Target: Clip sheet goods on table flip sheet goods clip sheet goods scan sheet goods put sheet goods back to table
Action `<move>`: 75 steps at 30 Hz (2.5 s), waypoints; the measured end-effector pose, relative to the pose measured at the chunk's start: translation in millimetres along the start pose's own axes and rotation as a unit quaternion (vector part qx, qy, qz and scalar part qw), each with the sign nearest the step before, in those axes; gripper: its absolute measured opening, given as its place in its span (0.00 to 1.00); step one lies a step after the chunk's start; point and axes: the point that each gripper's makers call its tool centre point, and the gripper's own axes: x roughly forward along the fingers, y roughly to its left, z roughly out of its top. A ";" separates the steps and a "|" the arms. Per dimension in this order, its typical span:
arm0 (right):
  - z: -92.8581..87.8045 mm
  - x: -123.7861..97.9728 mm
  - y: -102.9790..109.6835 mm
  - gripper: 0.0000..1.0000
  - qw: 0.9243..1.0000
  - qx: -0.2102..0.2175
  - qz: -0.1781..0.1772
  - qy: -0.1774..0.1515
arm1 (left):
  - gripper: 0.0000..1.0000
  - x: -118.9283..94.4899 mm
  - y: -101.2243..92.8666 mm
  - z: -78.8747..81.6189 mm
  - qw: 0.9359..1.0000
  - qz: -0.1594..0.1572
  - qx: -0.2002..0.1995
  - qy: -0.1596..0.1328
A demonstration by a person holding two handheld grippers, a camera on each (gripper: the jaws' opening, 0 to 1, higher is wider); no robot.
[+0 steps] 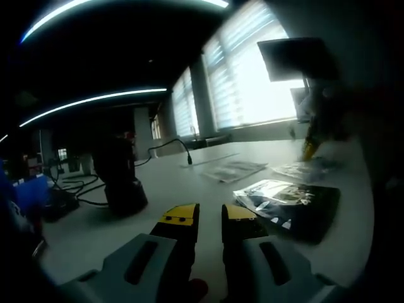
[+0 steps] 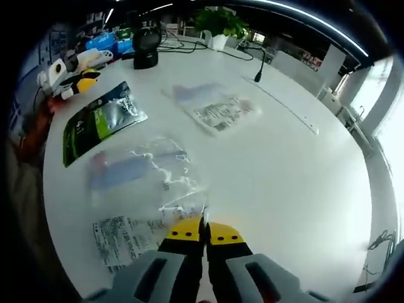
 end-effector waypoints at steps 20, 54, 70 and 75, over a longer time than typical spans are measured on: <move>-0.6 -2.0 -5.5 0.00 0.999 0.009 -0.029 -0.019 | 0.07 -0.7 0.0 -0.4 1.000 0.002 0.003 0.002; 28.1 -42.8 -4.9 0.00 0.990 0.101 -0.036 -0.089 | 0.07 0.1 -0.1 -0.9 1.000 0.000 0.001 0.003; 70.2 -72.3 4.2 0.00 0.981 0.125 -0.031 -0.146 | 0.07 0.0 -0.8 -0.7 1.000 -0.001 0.002 0.002; 85.0 -85.6 6.5 0.00 0.976 0.131 -0.027 -0.170 | 0.07 -0.1 -1.0 -0.8 1.000 -0.001 0.002 0.003</move>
